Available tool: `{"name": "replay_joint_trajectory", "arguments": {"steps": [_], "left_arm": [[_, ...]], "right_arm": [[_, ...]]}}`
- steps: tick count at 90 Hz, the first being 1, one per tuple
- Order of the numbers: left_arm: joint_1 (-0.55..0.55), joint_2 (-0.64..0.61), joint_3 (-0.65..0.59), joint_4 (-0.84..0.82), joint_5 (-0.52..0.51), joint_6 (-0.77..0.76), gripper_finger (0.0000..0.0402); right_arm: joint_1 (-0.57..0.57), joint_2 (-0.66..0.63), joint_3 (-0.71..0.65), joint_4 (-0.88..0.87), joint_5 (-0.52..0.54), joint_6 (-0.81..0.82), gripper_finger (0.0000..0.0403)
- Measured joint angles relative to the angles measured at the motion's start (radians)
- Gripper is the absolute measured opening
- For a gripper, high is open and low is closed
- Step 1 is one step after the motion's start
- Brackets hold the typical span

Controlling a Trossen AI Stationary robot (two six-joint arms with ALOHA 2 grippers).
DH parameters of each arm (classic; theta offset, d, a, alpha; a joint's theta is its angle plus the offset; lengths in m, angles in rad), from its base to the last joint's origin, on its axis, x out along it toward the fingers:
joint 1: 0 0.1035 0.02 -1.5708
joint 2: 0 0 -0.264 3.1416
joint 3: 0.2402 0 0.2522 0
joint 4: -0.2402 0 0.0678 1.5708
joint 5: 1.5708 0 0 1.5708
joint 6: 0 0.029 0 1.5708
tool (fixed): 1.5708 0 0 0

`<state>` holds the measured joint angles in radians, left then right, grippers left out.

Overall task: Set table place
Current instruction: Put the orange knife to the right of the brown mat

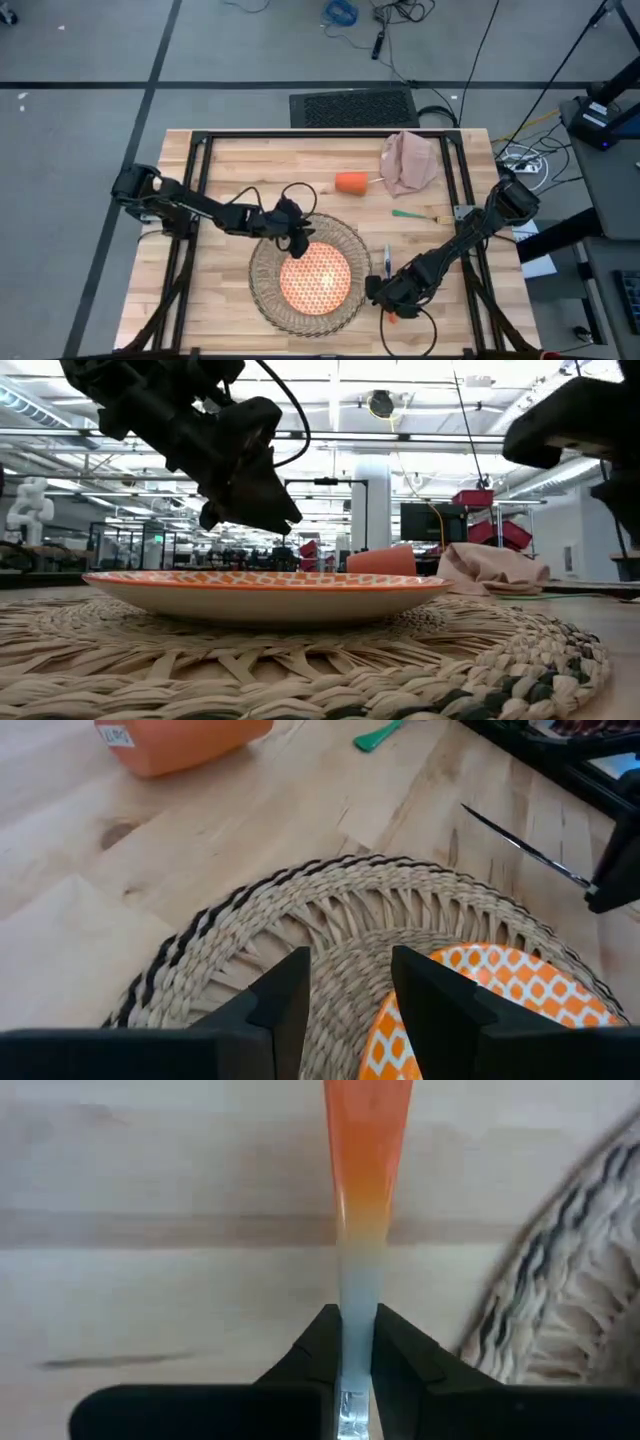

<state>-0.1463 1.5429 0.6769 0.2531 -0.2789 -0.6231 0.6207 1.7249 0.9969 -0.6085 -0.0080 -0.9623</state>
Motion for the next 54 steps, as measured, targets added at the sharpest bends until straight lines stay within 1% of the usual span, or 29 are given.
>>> {"name": "replay_joint_trajectory", "arguments": {"steps": [14, 28, 34, 54], "left_arm": [[-0.001, 0.0, 0.0, 0.0, -0.001, 0.0, 0.0128], [0.0, 0.0, 0.0, -0.001, -0.001, 0.003, 0.0128], [0.0, 0.0, 0.0, -0.001, -0.001, 0.009, 0.0128], [0.0, 0.0, 0.0, -0.001, -0.003, 0.009, 0.0128]], "right_arm": [[-0.003, 0.034, 0.0, -0.009, 0.006, 0.004, 0.0018], [-0.008, 0.05, 0.004, -0.014, 0.008, 0.024, 0.005], [-0.012, 0.05, 0.004, -0.012, 0.006, 0.026, 0.0057], [-0.012, 0.049, 0.003, -0.015, 0.004, 0.026, 0.0047]]}}
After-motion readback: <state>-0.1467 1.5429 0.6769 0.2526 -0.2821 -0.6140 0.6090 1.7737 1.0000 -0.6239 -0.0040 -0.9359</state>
